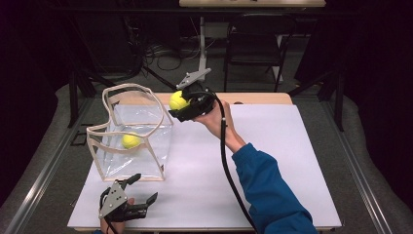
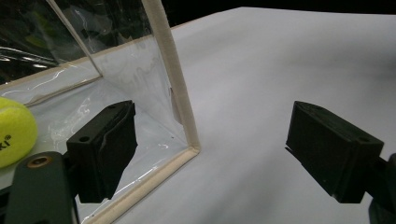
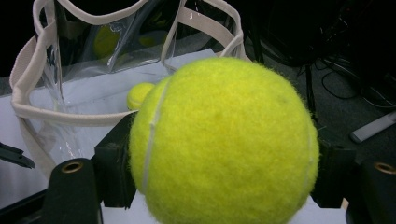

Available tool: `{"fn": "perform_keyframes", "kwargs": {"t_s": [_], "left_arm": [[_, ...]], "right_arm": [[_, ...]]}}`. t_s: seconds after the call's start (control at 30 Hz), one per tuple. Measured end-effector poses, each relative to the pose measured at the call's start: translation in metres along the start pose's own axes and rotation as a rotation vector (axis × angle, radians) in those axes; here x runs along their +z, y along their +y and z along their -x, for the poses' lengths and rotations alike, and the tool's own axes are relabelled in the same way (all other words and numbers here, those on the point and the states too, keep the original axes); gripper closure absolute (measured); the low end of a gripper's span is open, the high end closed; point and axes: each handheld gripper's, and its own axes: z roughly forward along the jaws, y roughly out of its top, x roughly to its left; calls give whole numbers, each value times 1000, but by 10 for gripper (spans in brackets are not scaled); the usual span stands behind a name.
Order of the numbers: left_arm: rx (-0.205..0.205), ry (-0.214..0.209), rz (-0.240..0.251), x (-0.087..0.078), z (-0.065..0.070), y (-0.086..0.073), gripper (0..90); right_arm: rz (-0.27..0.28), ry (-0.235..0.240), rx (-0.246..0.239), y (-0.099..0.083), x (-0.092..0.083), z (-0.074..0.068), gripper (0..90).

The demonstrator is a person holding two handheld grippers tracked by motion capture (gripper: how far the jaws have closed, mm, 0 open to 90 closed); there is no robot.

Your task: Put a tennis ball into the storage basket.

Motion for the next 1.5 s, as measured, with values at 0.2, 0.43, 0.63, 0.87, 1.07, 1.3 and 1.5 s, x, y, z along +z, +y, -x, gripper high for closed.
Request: {"fn": "perform_keyframes", "kwargs": {"t_s": [0.2, 0.43, 0.63, 0.87, 1.07, 1.3, 1.5], "left_arm": [[0, 1, 0, 0, 0, 0, 159], [-1, 4, 0, 0, 0, 0, 159], [0, 5, 0, 0, 0, 0, 159], [-2, 5, 1, 0, 0, 0, 159], [-1, 3, 1, 0, 0, 0, 159], [0, 0, 3, 0, 0, 0, 159], [-5, -2, 6, 0, 0, 0, 159]], "right_arm": [[3, 2, -4, 2, 2, -1, 258], [11, 7, -1, 4, 4, -1, 258], [15, 10, -3, 6, 5, -3, 258], [25, 7, -7, 10, 4, -4, 258], [24, 8, -20, 15, 5, -7, 258], [26, 9, -30, 21, 6, -11, 258], [34, 12, -37, 27, 8, -14, 258]]}}
